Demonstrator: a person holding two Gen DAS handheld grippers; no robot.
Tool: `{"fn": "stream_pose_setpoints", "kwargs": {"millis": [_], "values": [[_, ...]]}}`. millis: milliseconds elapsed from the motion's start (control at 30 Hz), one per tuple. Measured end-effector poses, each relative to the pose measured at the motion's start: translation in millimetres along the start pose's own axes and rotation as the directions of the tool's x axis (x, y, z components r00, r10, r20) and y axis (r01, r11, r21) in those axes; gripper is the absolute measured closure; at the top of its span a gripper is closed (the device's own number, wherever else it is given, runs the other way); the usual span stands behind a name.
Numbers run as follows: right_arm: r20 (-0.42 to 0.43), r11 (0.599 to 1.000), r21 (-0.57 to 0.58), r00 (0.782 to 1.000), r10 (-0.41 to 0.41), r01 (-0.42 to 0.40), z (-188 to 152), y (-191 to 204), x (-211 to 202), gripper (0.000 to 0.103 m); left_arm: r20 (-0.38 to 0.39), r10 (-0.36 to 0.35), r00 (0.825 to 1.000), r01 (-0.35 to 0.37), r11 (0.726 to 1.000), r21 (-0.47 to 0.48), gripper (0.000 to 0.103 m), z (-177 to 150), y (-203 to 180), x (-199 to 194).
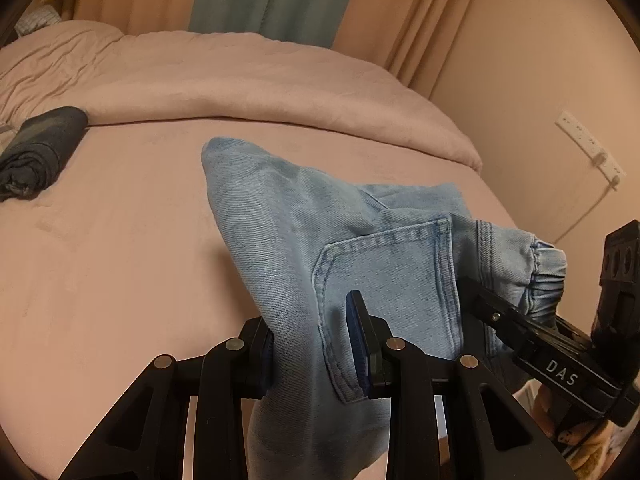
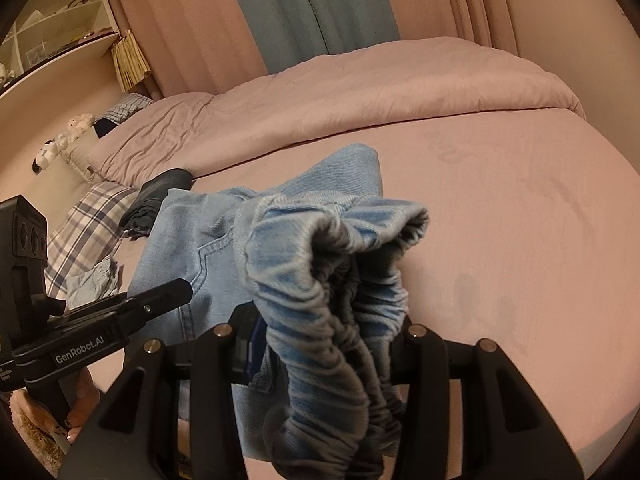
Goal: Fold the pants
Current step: 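Fold the cuff bundle over the back pocket with the right gripper and release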
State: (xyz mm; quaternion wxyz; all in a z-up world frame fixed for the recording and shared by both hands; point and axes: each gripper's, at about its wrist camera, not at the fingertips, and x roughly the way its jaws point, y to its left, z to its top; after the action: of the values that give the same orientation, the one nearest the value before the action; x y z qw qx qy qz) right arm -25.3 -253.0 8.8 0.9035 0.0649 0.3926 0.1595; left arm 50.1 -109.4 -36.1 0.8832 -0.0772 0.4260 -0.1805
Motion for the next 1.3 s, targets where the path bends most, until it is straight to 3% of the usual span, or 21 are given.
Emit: {"fn": "stream_pose_setpoints", "kwargs": {"millis": [233, 433, 700, 900, 967, 1033, 1133, 1300], "values": [[-0.094, 0.999, 0.04, 0.996, -0.004, 0.007, 2, -13, 48, 0.057, -0.084, -0.001, 0.996, -0.004, 0.998, -0.069, 0.073, -1, 26, 43], [-0.217, 0.998, 0.063, 0.976, -0.016, 0.031, -16, -26, 85, 0.057, -0.181, 0.008, 0.984, -0.028, 0.994, -0.11, 0.073, -17, 40, 73], [-0.283, 0.993, 0.062, 0.956, -0.076, 0.097, -30, -39, 105, 0.052, -0.223, 0.094, 0.97, -0.114, 0.99, -0.08, 0.073, -23, 43, 88], [-0.299, 0.992, 0.053, 0.95, -0.093, 0.113, -37, -46, 114, 0.046, -0.234, 0.095, 0.968, -0.128, 0.983, -0.131, 0.064, -34, 54, 96], [-0.301, 0.992, 0.06, 0.949, -0.09, 0.113, -38, -49, 115, 0.045, -0.235, 0.093, 0.967, -0.131, 0.98, -0.148, 0.058, -37, 59, 95], [-0.302, 0.992, 0.064, 0.949, -0.087, 0.111, -37, -49, 118, 0.045, -0.234, 0.105, 0.966, -0.147, 0.974, -0.17, 0.043, -38, 66, 95], [-0.301, 0.991, 0.068, 0.95, -0.088, 0.114, -38, -48, 116, 0.044, -0.222, 0.103, 0.97, -0.146, 0.971, -0.187, 0.037, -43, 71, 90], [-0.295, 0.987, 0.073, 0.949, -0.114, 0.141, -44, -44, 107, 0.04, -0.212, 0.132, 0.968, -0.164, 0.977, -0.139, 0.023, -63, 68, 75]]}}
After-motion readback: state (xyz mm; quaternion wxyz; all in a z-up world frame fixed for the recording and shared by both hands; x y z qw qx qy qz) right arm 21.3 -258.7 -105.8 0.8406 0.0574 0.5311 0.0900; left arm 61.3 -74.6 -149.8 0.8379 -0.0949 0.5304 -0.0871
